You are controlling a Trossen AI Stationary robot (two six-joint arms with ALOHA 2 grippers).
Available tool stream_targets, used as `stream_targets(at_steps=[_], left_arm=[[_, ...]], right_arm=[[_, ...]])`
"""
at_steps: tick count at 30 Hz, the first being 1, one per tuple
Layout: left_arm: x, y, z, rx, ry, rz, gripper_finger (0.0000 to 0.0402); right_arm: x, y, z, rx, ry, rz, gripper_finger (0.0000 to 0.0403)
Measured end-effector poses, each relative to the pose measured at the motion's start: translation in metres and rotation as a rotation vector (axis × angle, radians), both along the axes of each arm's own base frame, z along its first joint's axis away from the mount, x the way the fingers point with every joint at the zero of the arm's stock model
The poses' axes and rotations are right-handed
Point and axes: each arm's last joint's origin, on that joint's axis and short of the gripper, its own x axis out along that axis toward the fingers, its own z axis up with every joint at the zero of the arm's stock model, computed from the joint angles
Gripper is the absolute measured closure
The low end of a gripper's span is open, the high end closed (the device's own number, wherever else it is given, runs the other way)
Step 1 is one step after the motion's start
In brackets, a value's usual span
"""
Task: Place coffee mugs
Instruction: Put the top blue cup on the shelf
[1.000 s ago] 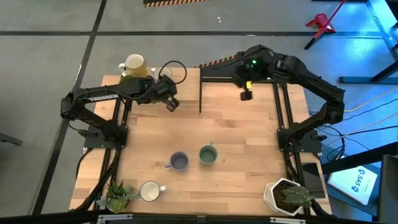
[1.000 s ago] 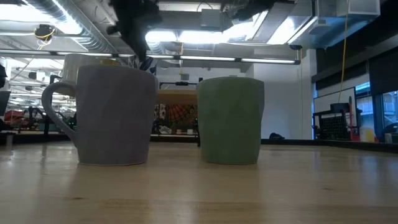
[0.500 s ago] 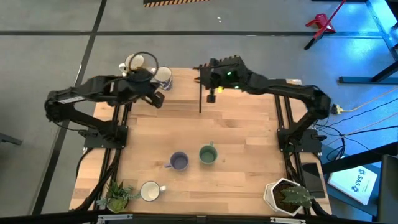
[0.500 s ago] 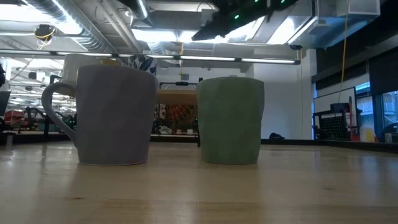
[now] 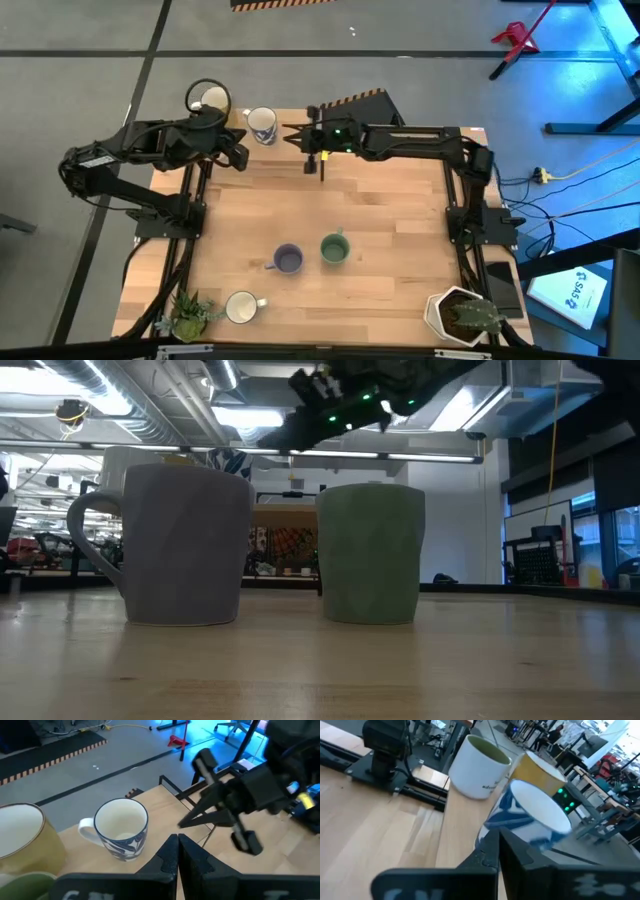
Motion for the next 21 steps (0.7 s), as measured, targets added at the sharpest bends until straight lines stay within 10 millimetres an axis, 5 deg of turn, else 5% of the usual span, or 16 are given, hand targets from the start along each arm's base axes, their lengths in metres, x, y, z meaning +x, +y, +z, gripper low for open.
stream_targets(at_steps=[12, 21], left_arm=[[0.001, 0.0, -0.001, -0.002, 0.01, -0.012, 0.0401], [0.001, -0.001, -0.001, -0.011, 0.013, -0.023, 0.0401]], right_arm=[[0.041, -0.009, -0.007, 0.009, -0.004, 0.049, 0.0403], [0.049, -0.013, -0.024, 0.0, 0.021, 0.023, 0.0403]])
